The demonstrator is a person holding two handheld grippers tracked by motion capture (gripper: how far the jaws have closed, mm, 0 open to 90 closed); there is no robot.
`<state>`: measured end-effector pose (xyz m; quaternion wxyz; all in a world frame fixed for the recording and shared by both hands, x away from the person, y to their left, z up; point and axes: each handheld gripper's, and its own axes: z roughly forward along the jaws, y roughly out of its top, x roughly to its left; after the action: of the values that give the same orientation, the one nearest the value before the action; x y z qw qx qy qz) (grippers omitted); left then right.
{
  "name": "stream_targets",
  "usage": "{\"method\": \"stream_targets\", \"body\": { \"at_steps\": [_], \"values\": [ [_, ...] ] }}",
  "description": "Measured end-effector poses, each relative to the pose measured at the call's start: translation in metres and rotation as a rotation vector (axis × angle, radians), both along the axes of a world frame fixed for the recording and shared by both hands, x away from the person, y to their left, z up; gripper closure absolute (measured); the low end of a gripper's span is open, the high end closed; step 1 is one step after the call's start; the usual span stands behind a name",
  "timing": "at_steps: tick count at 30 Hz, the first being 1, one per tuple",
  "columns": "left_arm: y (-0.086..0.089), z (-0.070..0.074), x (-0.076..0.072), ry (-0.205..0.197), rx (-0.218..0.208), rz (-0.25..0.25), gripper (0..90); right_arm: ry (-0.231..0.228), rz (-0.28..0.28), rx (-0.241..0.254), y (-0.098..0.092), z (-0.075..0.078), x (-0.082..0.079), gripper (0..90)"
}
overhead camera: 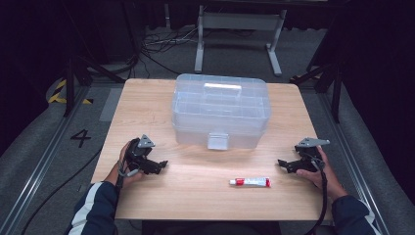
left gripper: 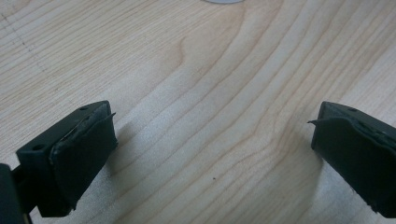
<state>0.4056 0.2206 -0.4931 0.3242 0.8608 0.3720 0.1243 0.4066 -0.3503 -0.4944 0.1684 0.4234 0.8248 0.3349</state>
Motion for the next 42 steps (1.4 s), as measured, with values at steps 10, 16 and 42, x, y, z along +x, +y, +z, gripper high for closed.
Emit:
{"method": "stream_targets", "body": {
  "at_steps": [10, 16, 42],
  "values": [
    [0.007, 0.000, -0.002, -0.004, 0.002, -0.043, 0.2, 0.011, 0.020, -0.005, 0.000, 0.001, 0.001, 0.9],
    [0.006, 0.000, -0.003, 0.001, -0.005, -0.032, 0.2, 0.014, 0.023, -0.014, -0.001, 0.004, 0.002, 12.8],
    [0.008, 0.000, -0.006, 0.001, -0.004, -0.014, 0.4, -0.150, 0.034, 0.028, -0.004, 0.045, -0.007, 25.7]
  ]
}}
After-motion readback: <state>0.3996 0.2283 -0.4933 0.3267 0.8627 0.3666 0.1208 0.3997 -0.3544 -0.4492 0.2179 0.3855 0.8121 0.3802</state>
